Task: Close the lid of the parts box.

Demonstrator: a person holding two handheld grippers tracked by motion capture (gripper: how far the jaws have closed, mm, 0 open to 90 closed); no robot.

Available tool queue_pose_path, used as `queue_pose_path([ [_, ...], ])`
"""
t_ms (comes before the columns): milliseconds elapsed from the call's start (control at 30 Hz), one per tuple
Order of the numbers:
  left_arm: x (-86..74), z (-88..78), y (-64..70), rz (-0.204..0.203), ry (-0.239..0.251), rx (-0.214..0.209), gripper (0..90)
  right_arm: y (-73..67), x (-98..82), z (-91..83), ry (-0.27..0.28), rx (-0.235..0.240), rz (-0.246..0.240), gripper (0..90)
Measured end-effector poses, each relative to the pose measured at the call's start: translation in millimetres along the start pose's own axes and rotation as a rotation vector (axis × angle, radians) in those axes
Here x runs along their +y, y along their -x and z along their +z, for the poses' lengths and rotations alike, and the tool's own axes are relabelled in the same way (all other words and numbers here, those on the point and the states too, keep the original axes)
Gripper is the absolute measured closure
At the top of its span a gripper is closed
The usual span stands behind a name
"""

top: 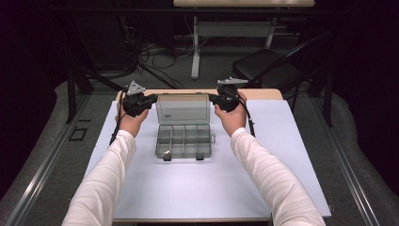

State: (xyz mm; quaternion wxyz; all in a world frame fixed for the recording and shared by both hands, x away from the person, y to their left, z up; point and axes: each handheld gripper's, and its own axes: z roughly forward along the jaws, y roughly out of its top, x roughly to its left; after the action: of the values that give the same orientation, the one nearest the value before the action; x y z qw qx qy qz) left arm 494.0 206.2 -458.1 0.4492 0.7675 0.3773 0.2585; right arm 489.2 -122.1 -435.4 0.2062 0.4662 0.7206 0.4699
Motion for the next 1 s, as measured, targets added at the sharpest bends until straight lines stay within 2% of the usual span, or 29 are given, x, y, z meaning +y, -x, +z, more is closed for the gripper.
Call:
queue_pose_path([
  [433,-1.5,-5.3,4.0,0.024,0.004,0.006,82.4,-7.1,18.3,0.0,0.010,-0.017,-0.020,90.0],
  [700,-5.2,-10.1,7.2,0.036,0.023,0.005,82.5,-9.0,17.8,6.5,0.004,-0.028,-0.012,90.0],
  [1000,-6.7,-16.2,10.8,0.043,0.020,0.002,81.9,-11.4,15.9,10.6,-0.001,-0.023,-0.013,90.0],
])
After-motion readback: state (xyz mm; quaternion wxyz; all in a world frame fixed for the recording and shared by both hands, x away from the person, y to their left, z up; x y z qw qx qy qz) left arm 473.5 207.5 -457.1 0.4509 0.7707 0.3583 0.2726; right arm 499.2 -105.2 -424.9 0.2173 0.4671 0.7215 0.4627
